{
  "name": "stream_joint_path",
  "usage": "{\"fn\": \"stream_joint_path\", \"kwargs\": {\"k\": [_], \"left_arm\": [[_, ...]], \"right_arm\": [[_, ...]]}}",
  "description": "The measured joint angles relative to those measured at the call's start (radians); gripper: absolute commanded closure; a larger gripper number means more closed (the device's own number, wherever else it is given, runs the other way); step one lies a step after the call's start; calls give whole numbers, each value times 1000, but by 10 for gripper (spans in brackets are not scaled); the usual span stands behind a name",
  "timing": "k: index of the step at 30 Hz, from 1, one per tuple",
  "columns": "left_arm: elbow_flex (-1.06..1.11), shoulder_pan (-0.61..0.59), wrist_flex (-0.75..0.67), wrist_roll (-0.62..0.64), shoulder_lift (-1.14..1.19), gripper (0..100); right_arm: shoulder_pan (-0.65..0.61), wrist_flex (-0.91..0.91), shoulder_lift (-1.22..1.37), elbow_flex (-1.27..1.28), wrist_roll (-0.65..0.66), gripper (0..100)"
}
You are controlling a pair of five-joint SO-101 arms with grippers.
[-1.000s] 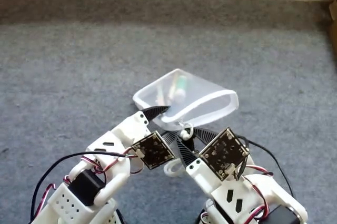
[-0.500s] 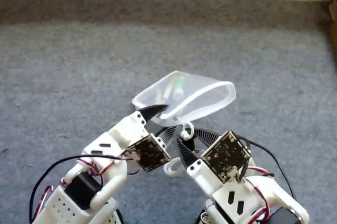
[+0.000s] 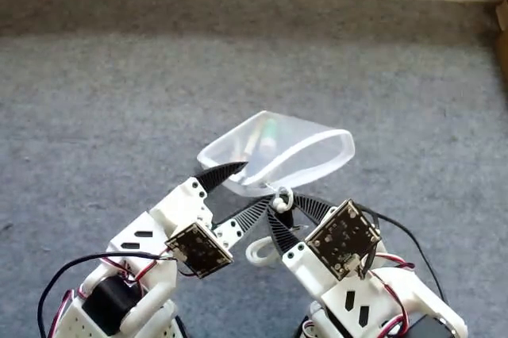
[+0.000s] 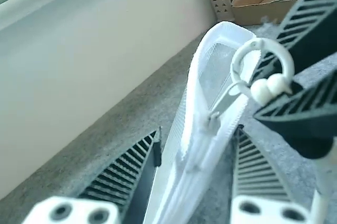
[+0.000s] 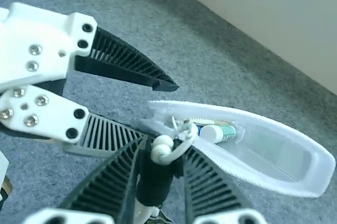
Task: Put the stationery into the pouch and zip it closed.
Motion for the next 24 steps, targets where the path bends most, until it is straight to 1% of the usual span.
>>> {"fn": "stream_joint_path", "kwargs": {"k": [3, 7, 12, 15, 24], "left_arm": [[8, 0, 0, 0, 0, 805], [20, 2, 0, -26, 2, 878], [20, 2, 0, -32, 23, 931], [20, 2, 0, -32, 23, 998], [20, 3, 3, -32, 25, 993]], "right_arm": [[0, 0, 0, 0, 0, 993], [0, 0, 0, 0, 0, 993], [0, 0, 0, 0, 0, 993], [0, 0, 0, 0, 0, 993], [-2, 0, 0, 0, 0, 993]]}}
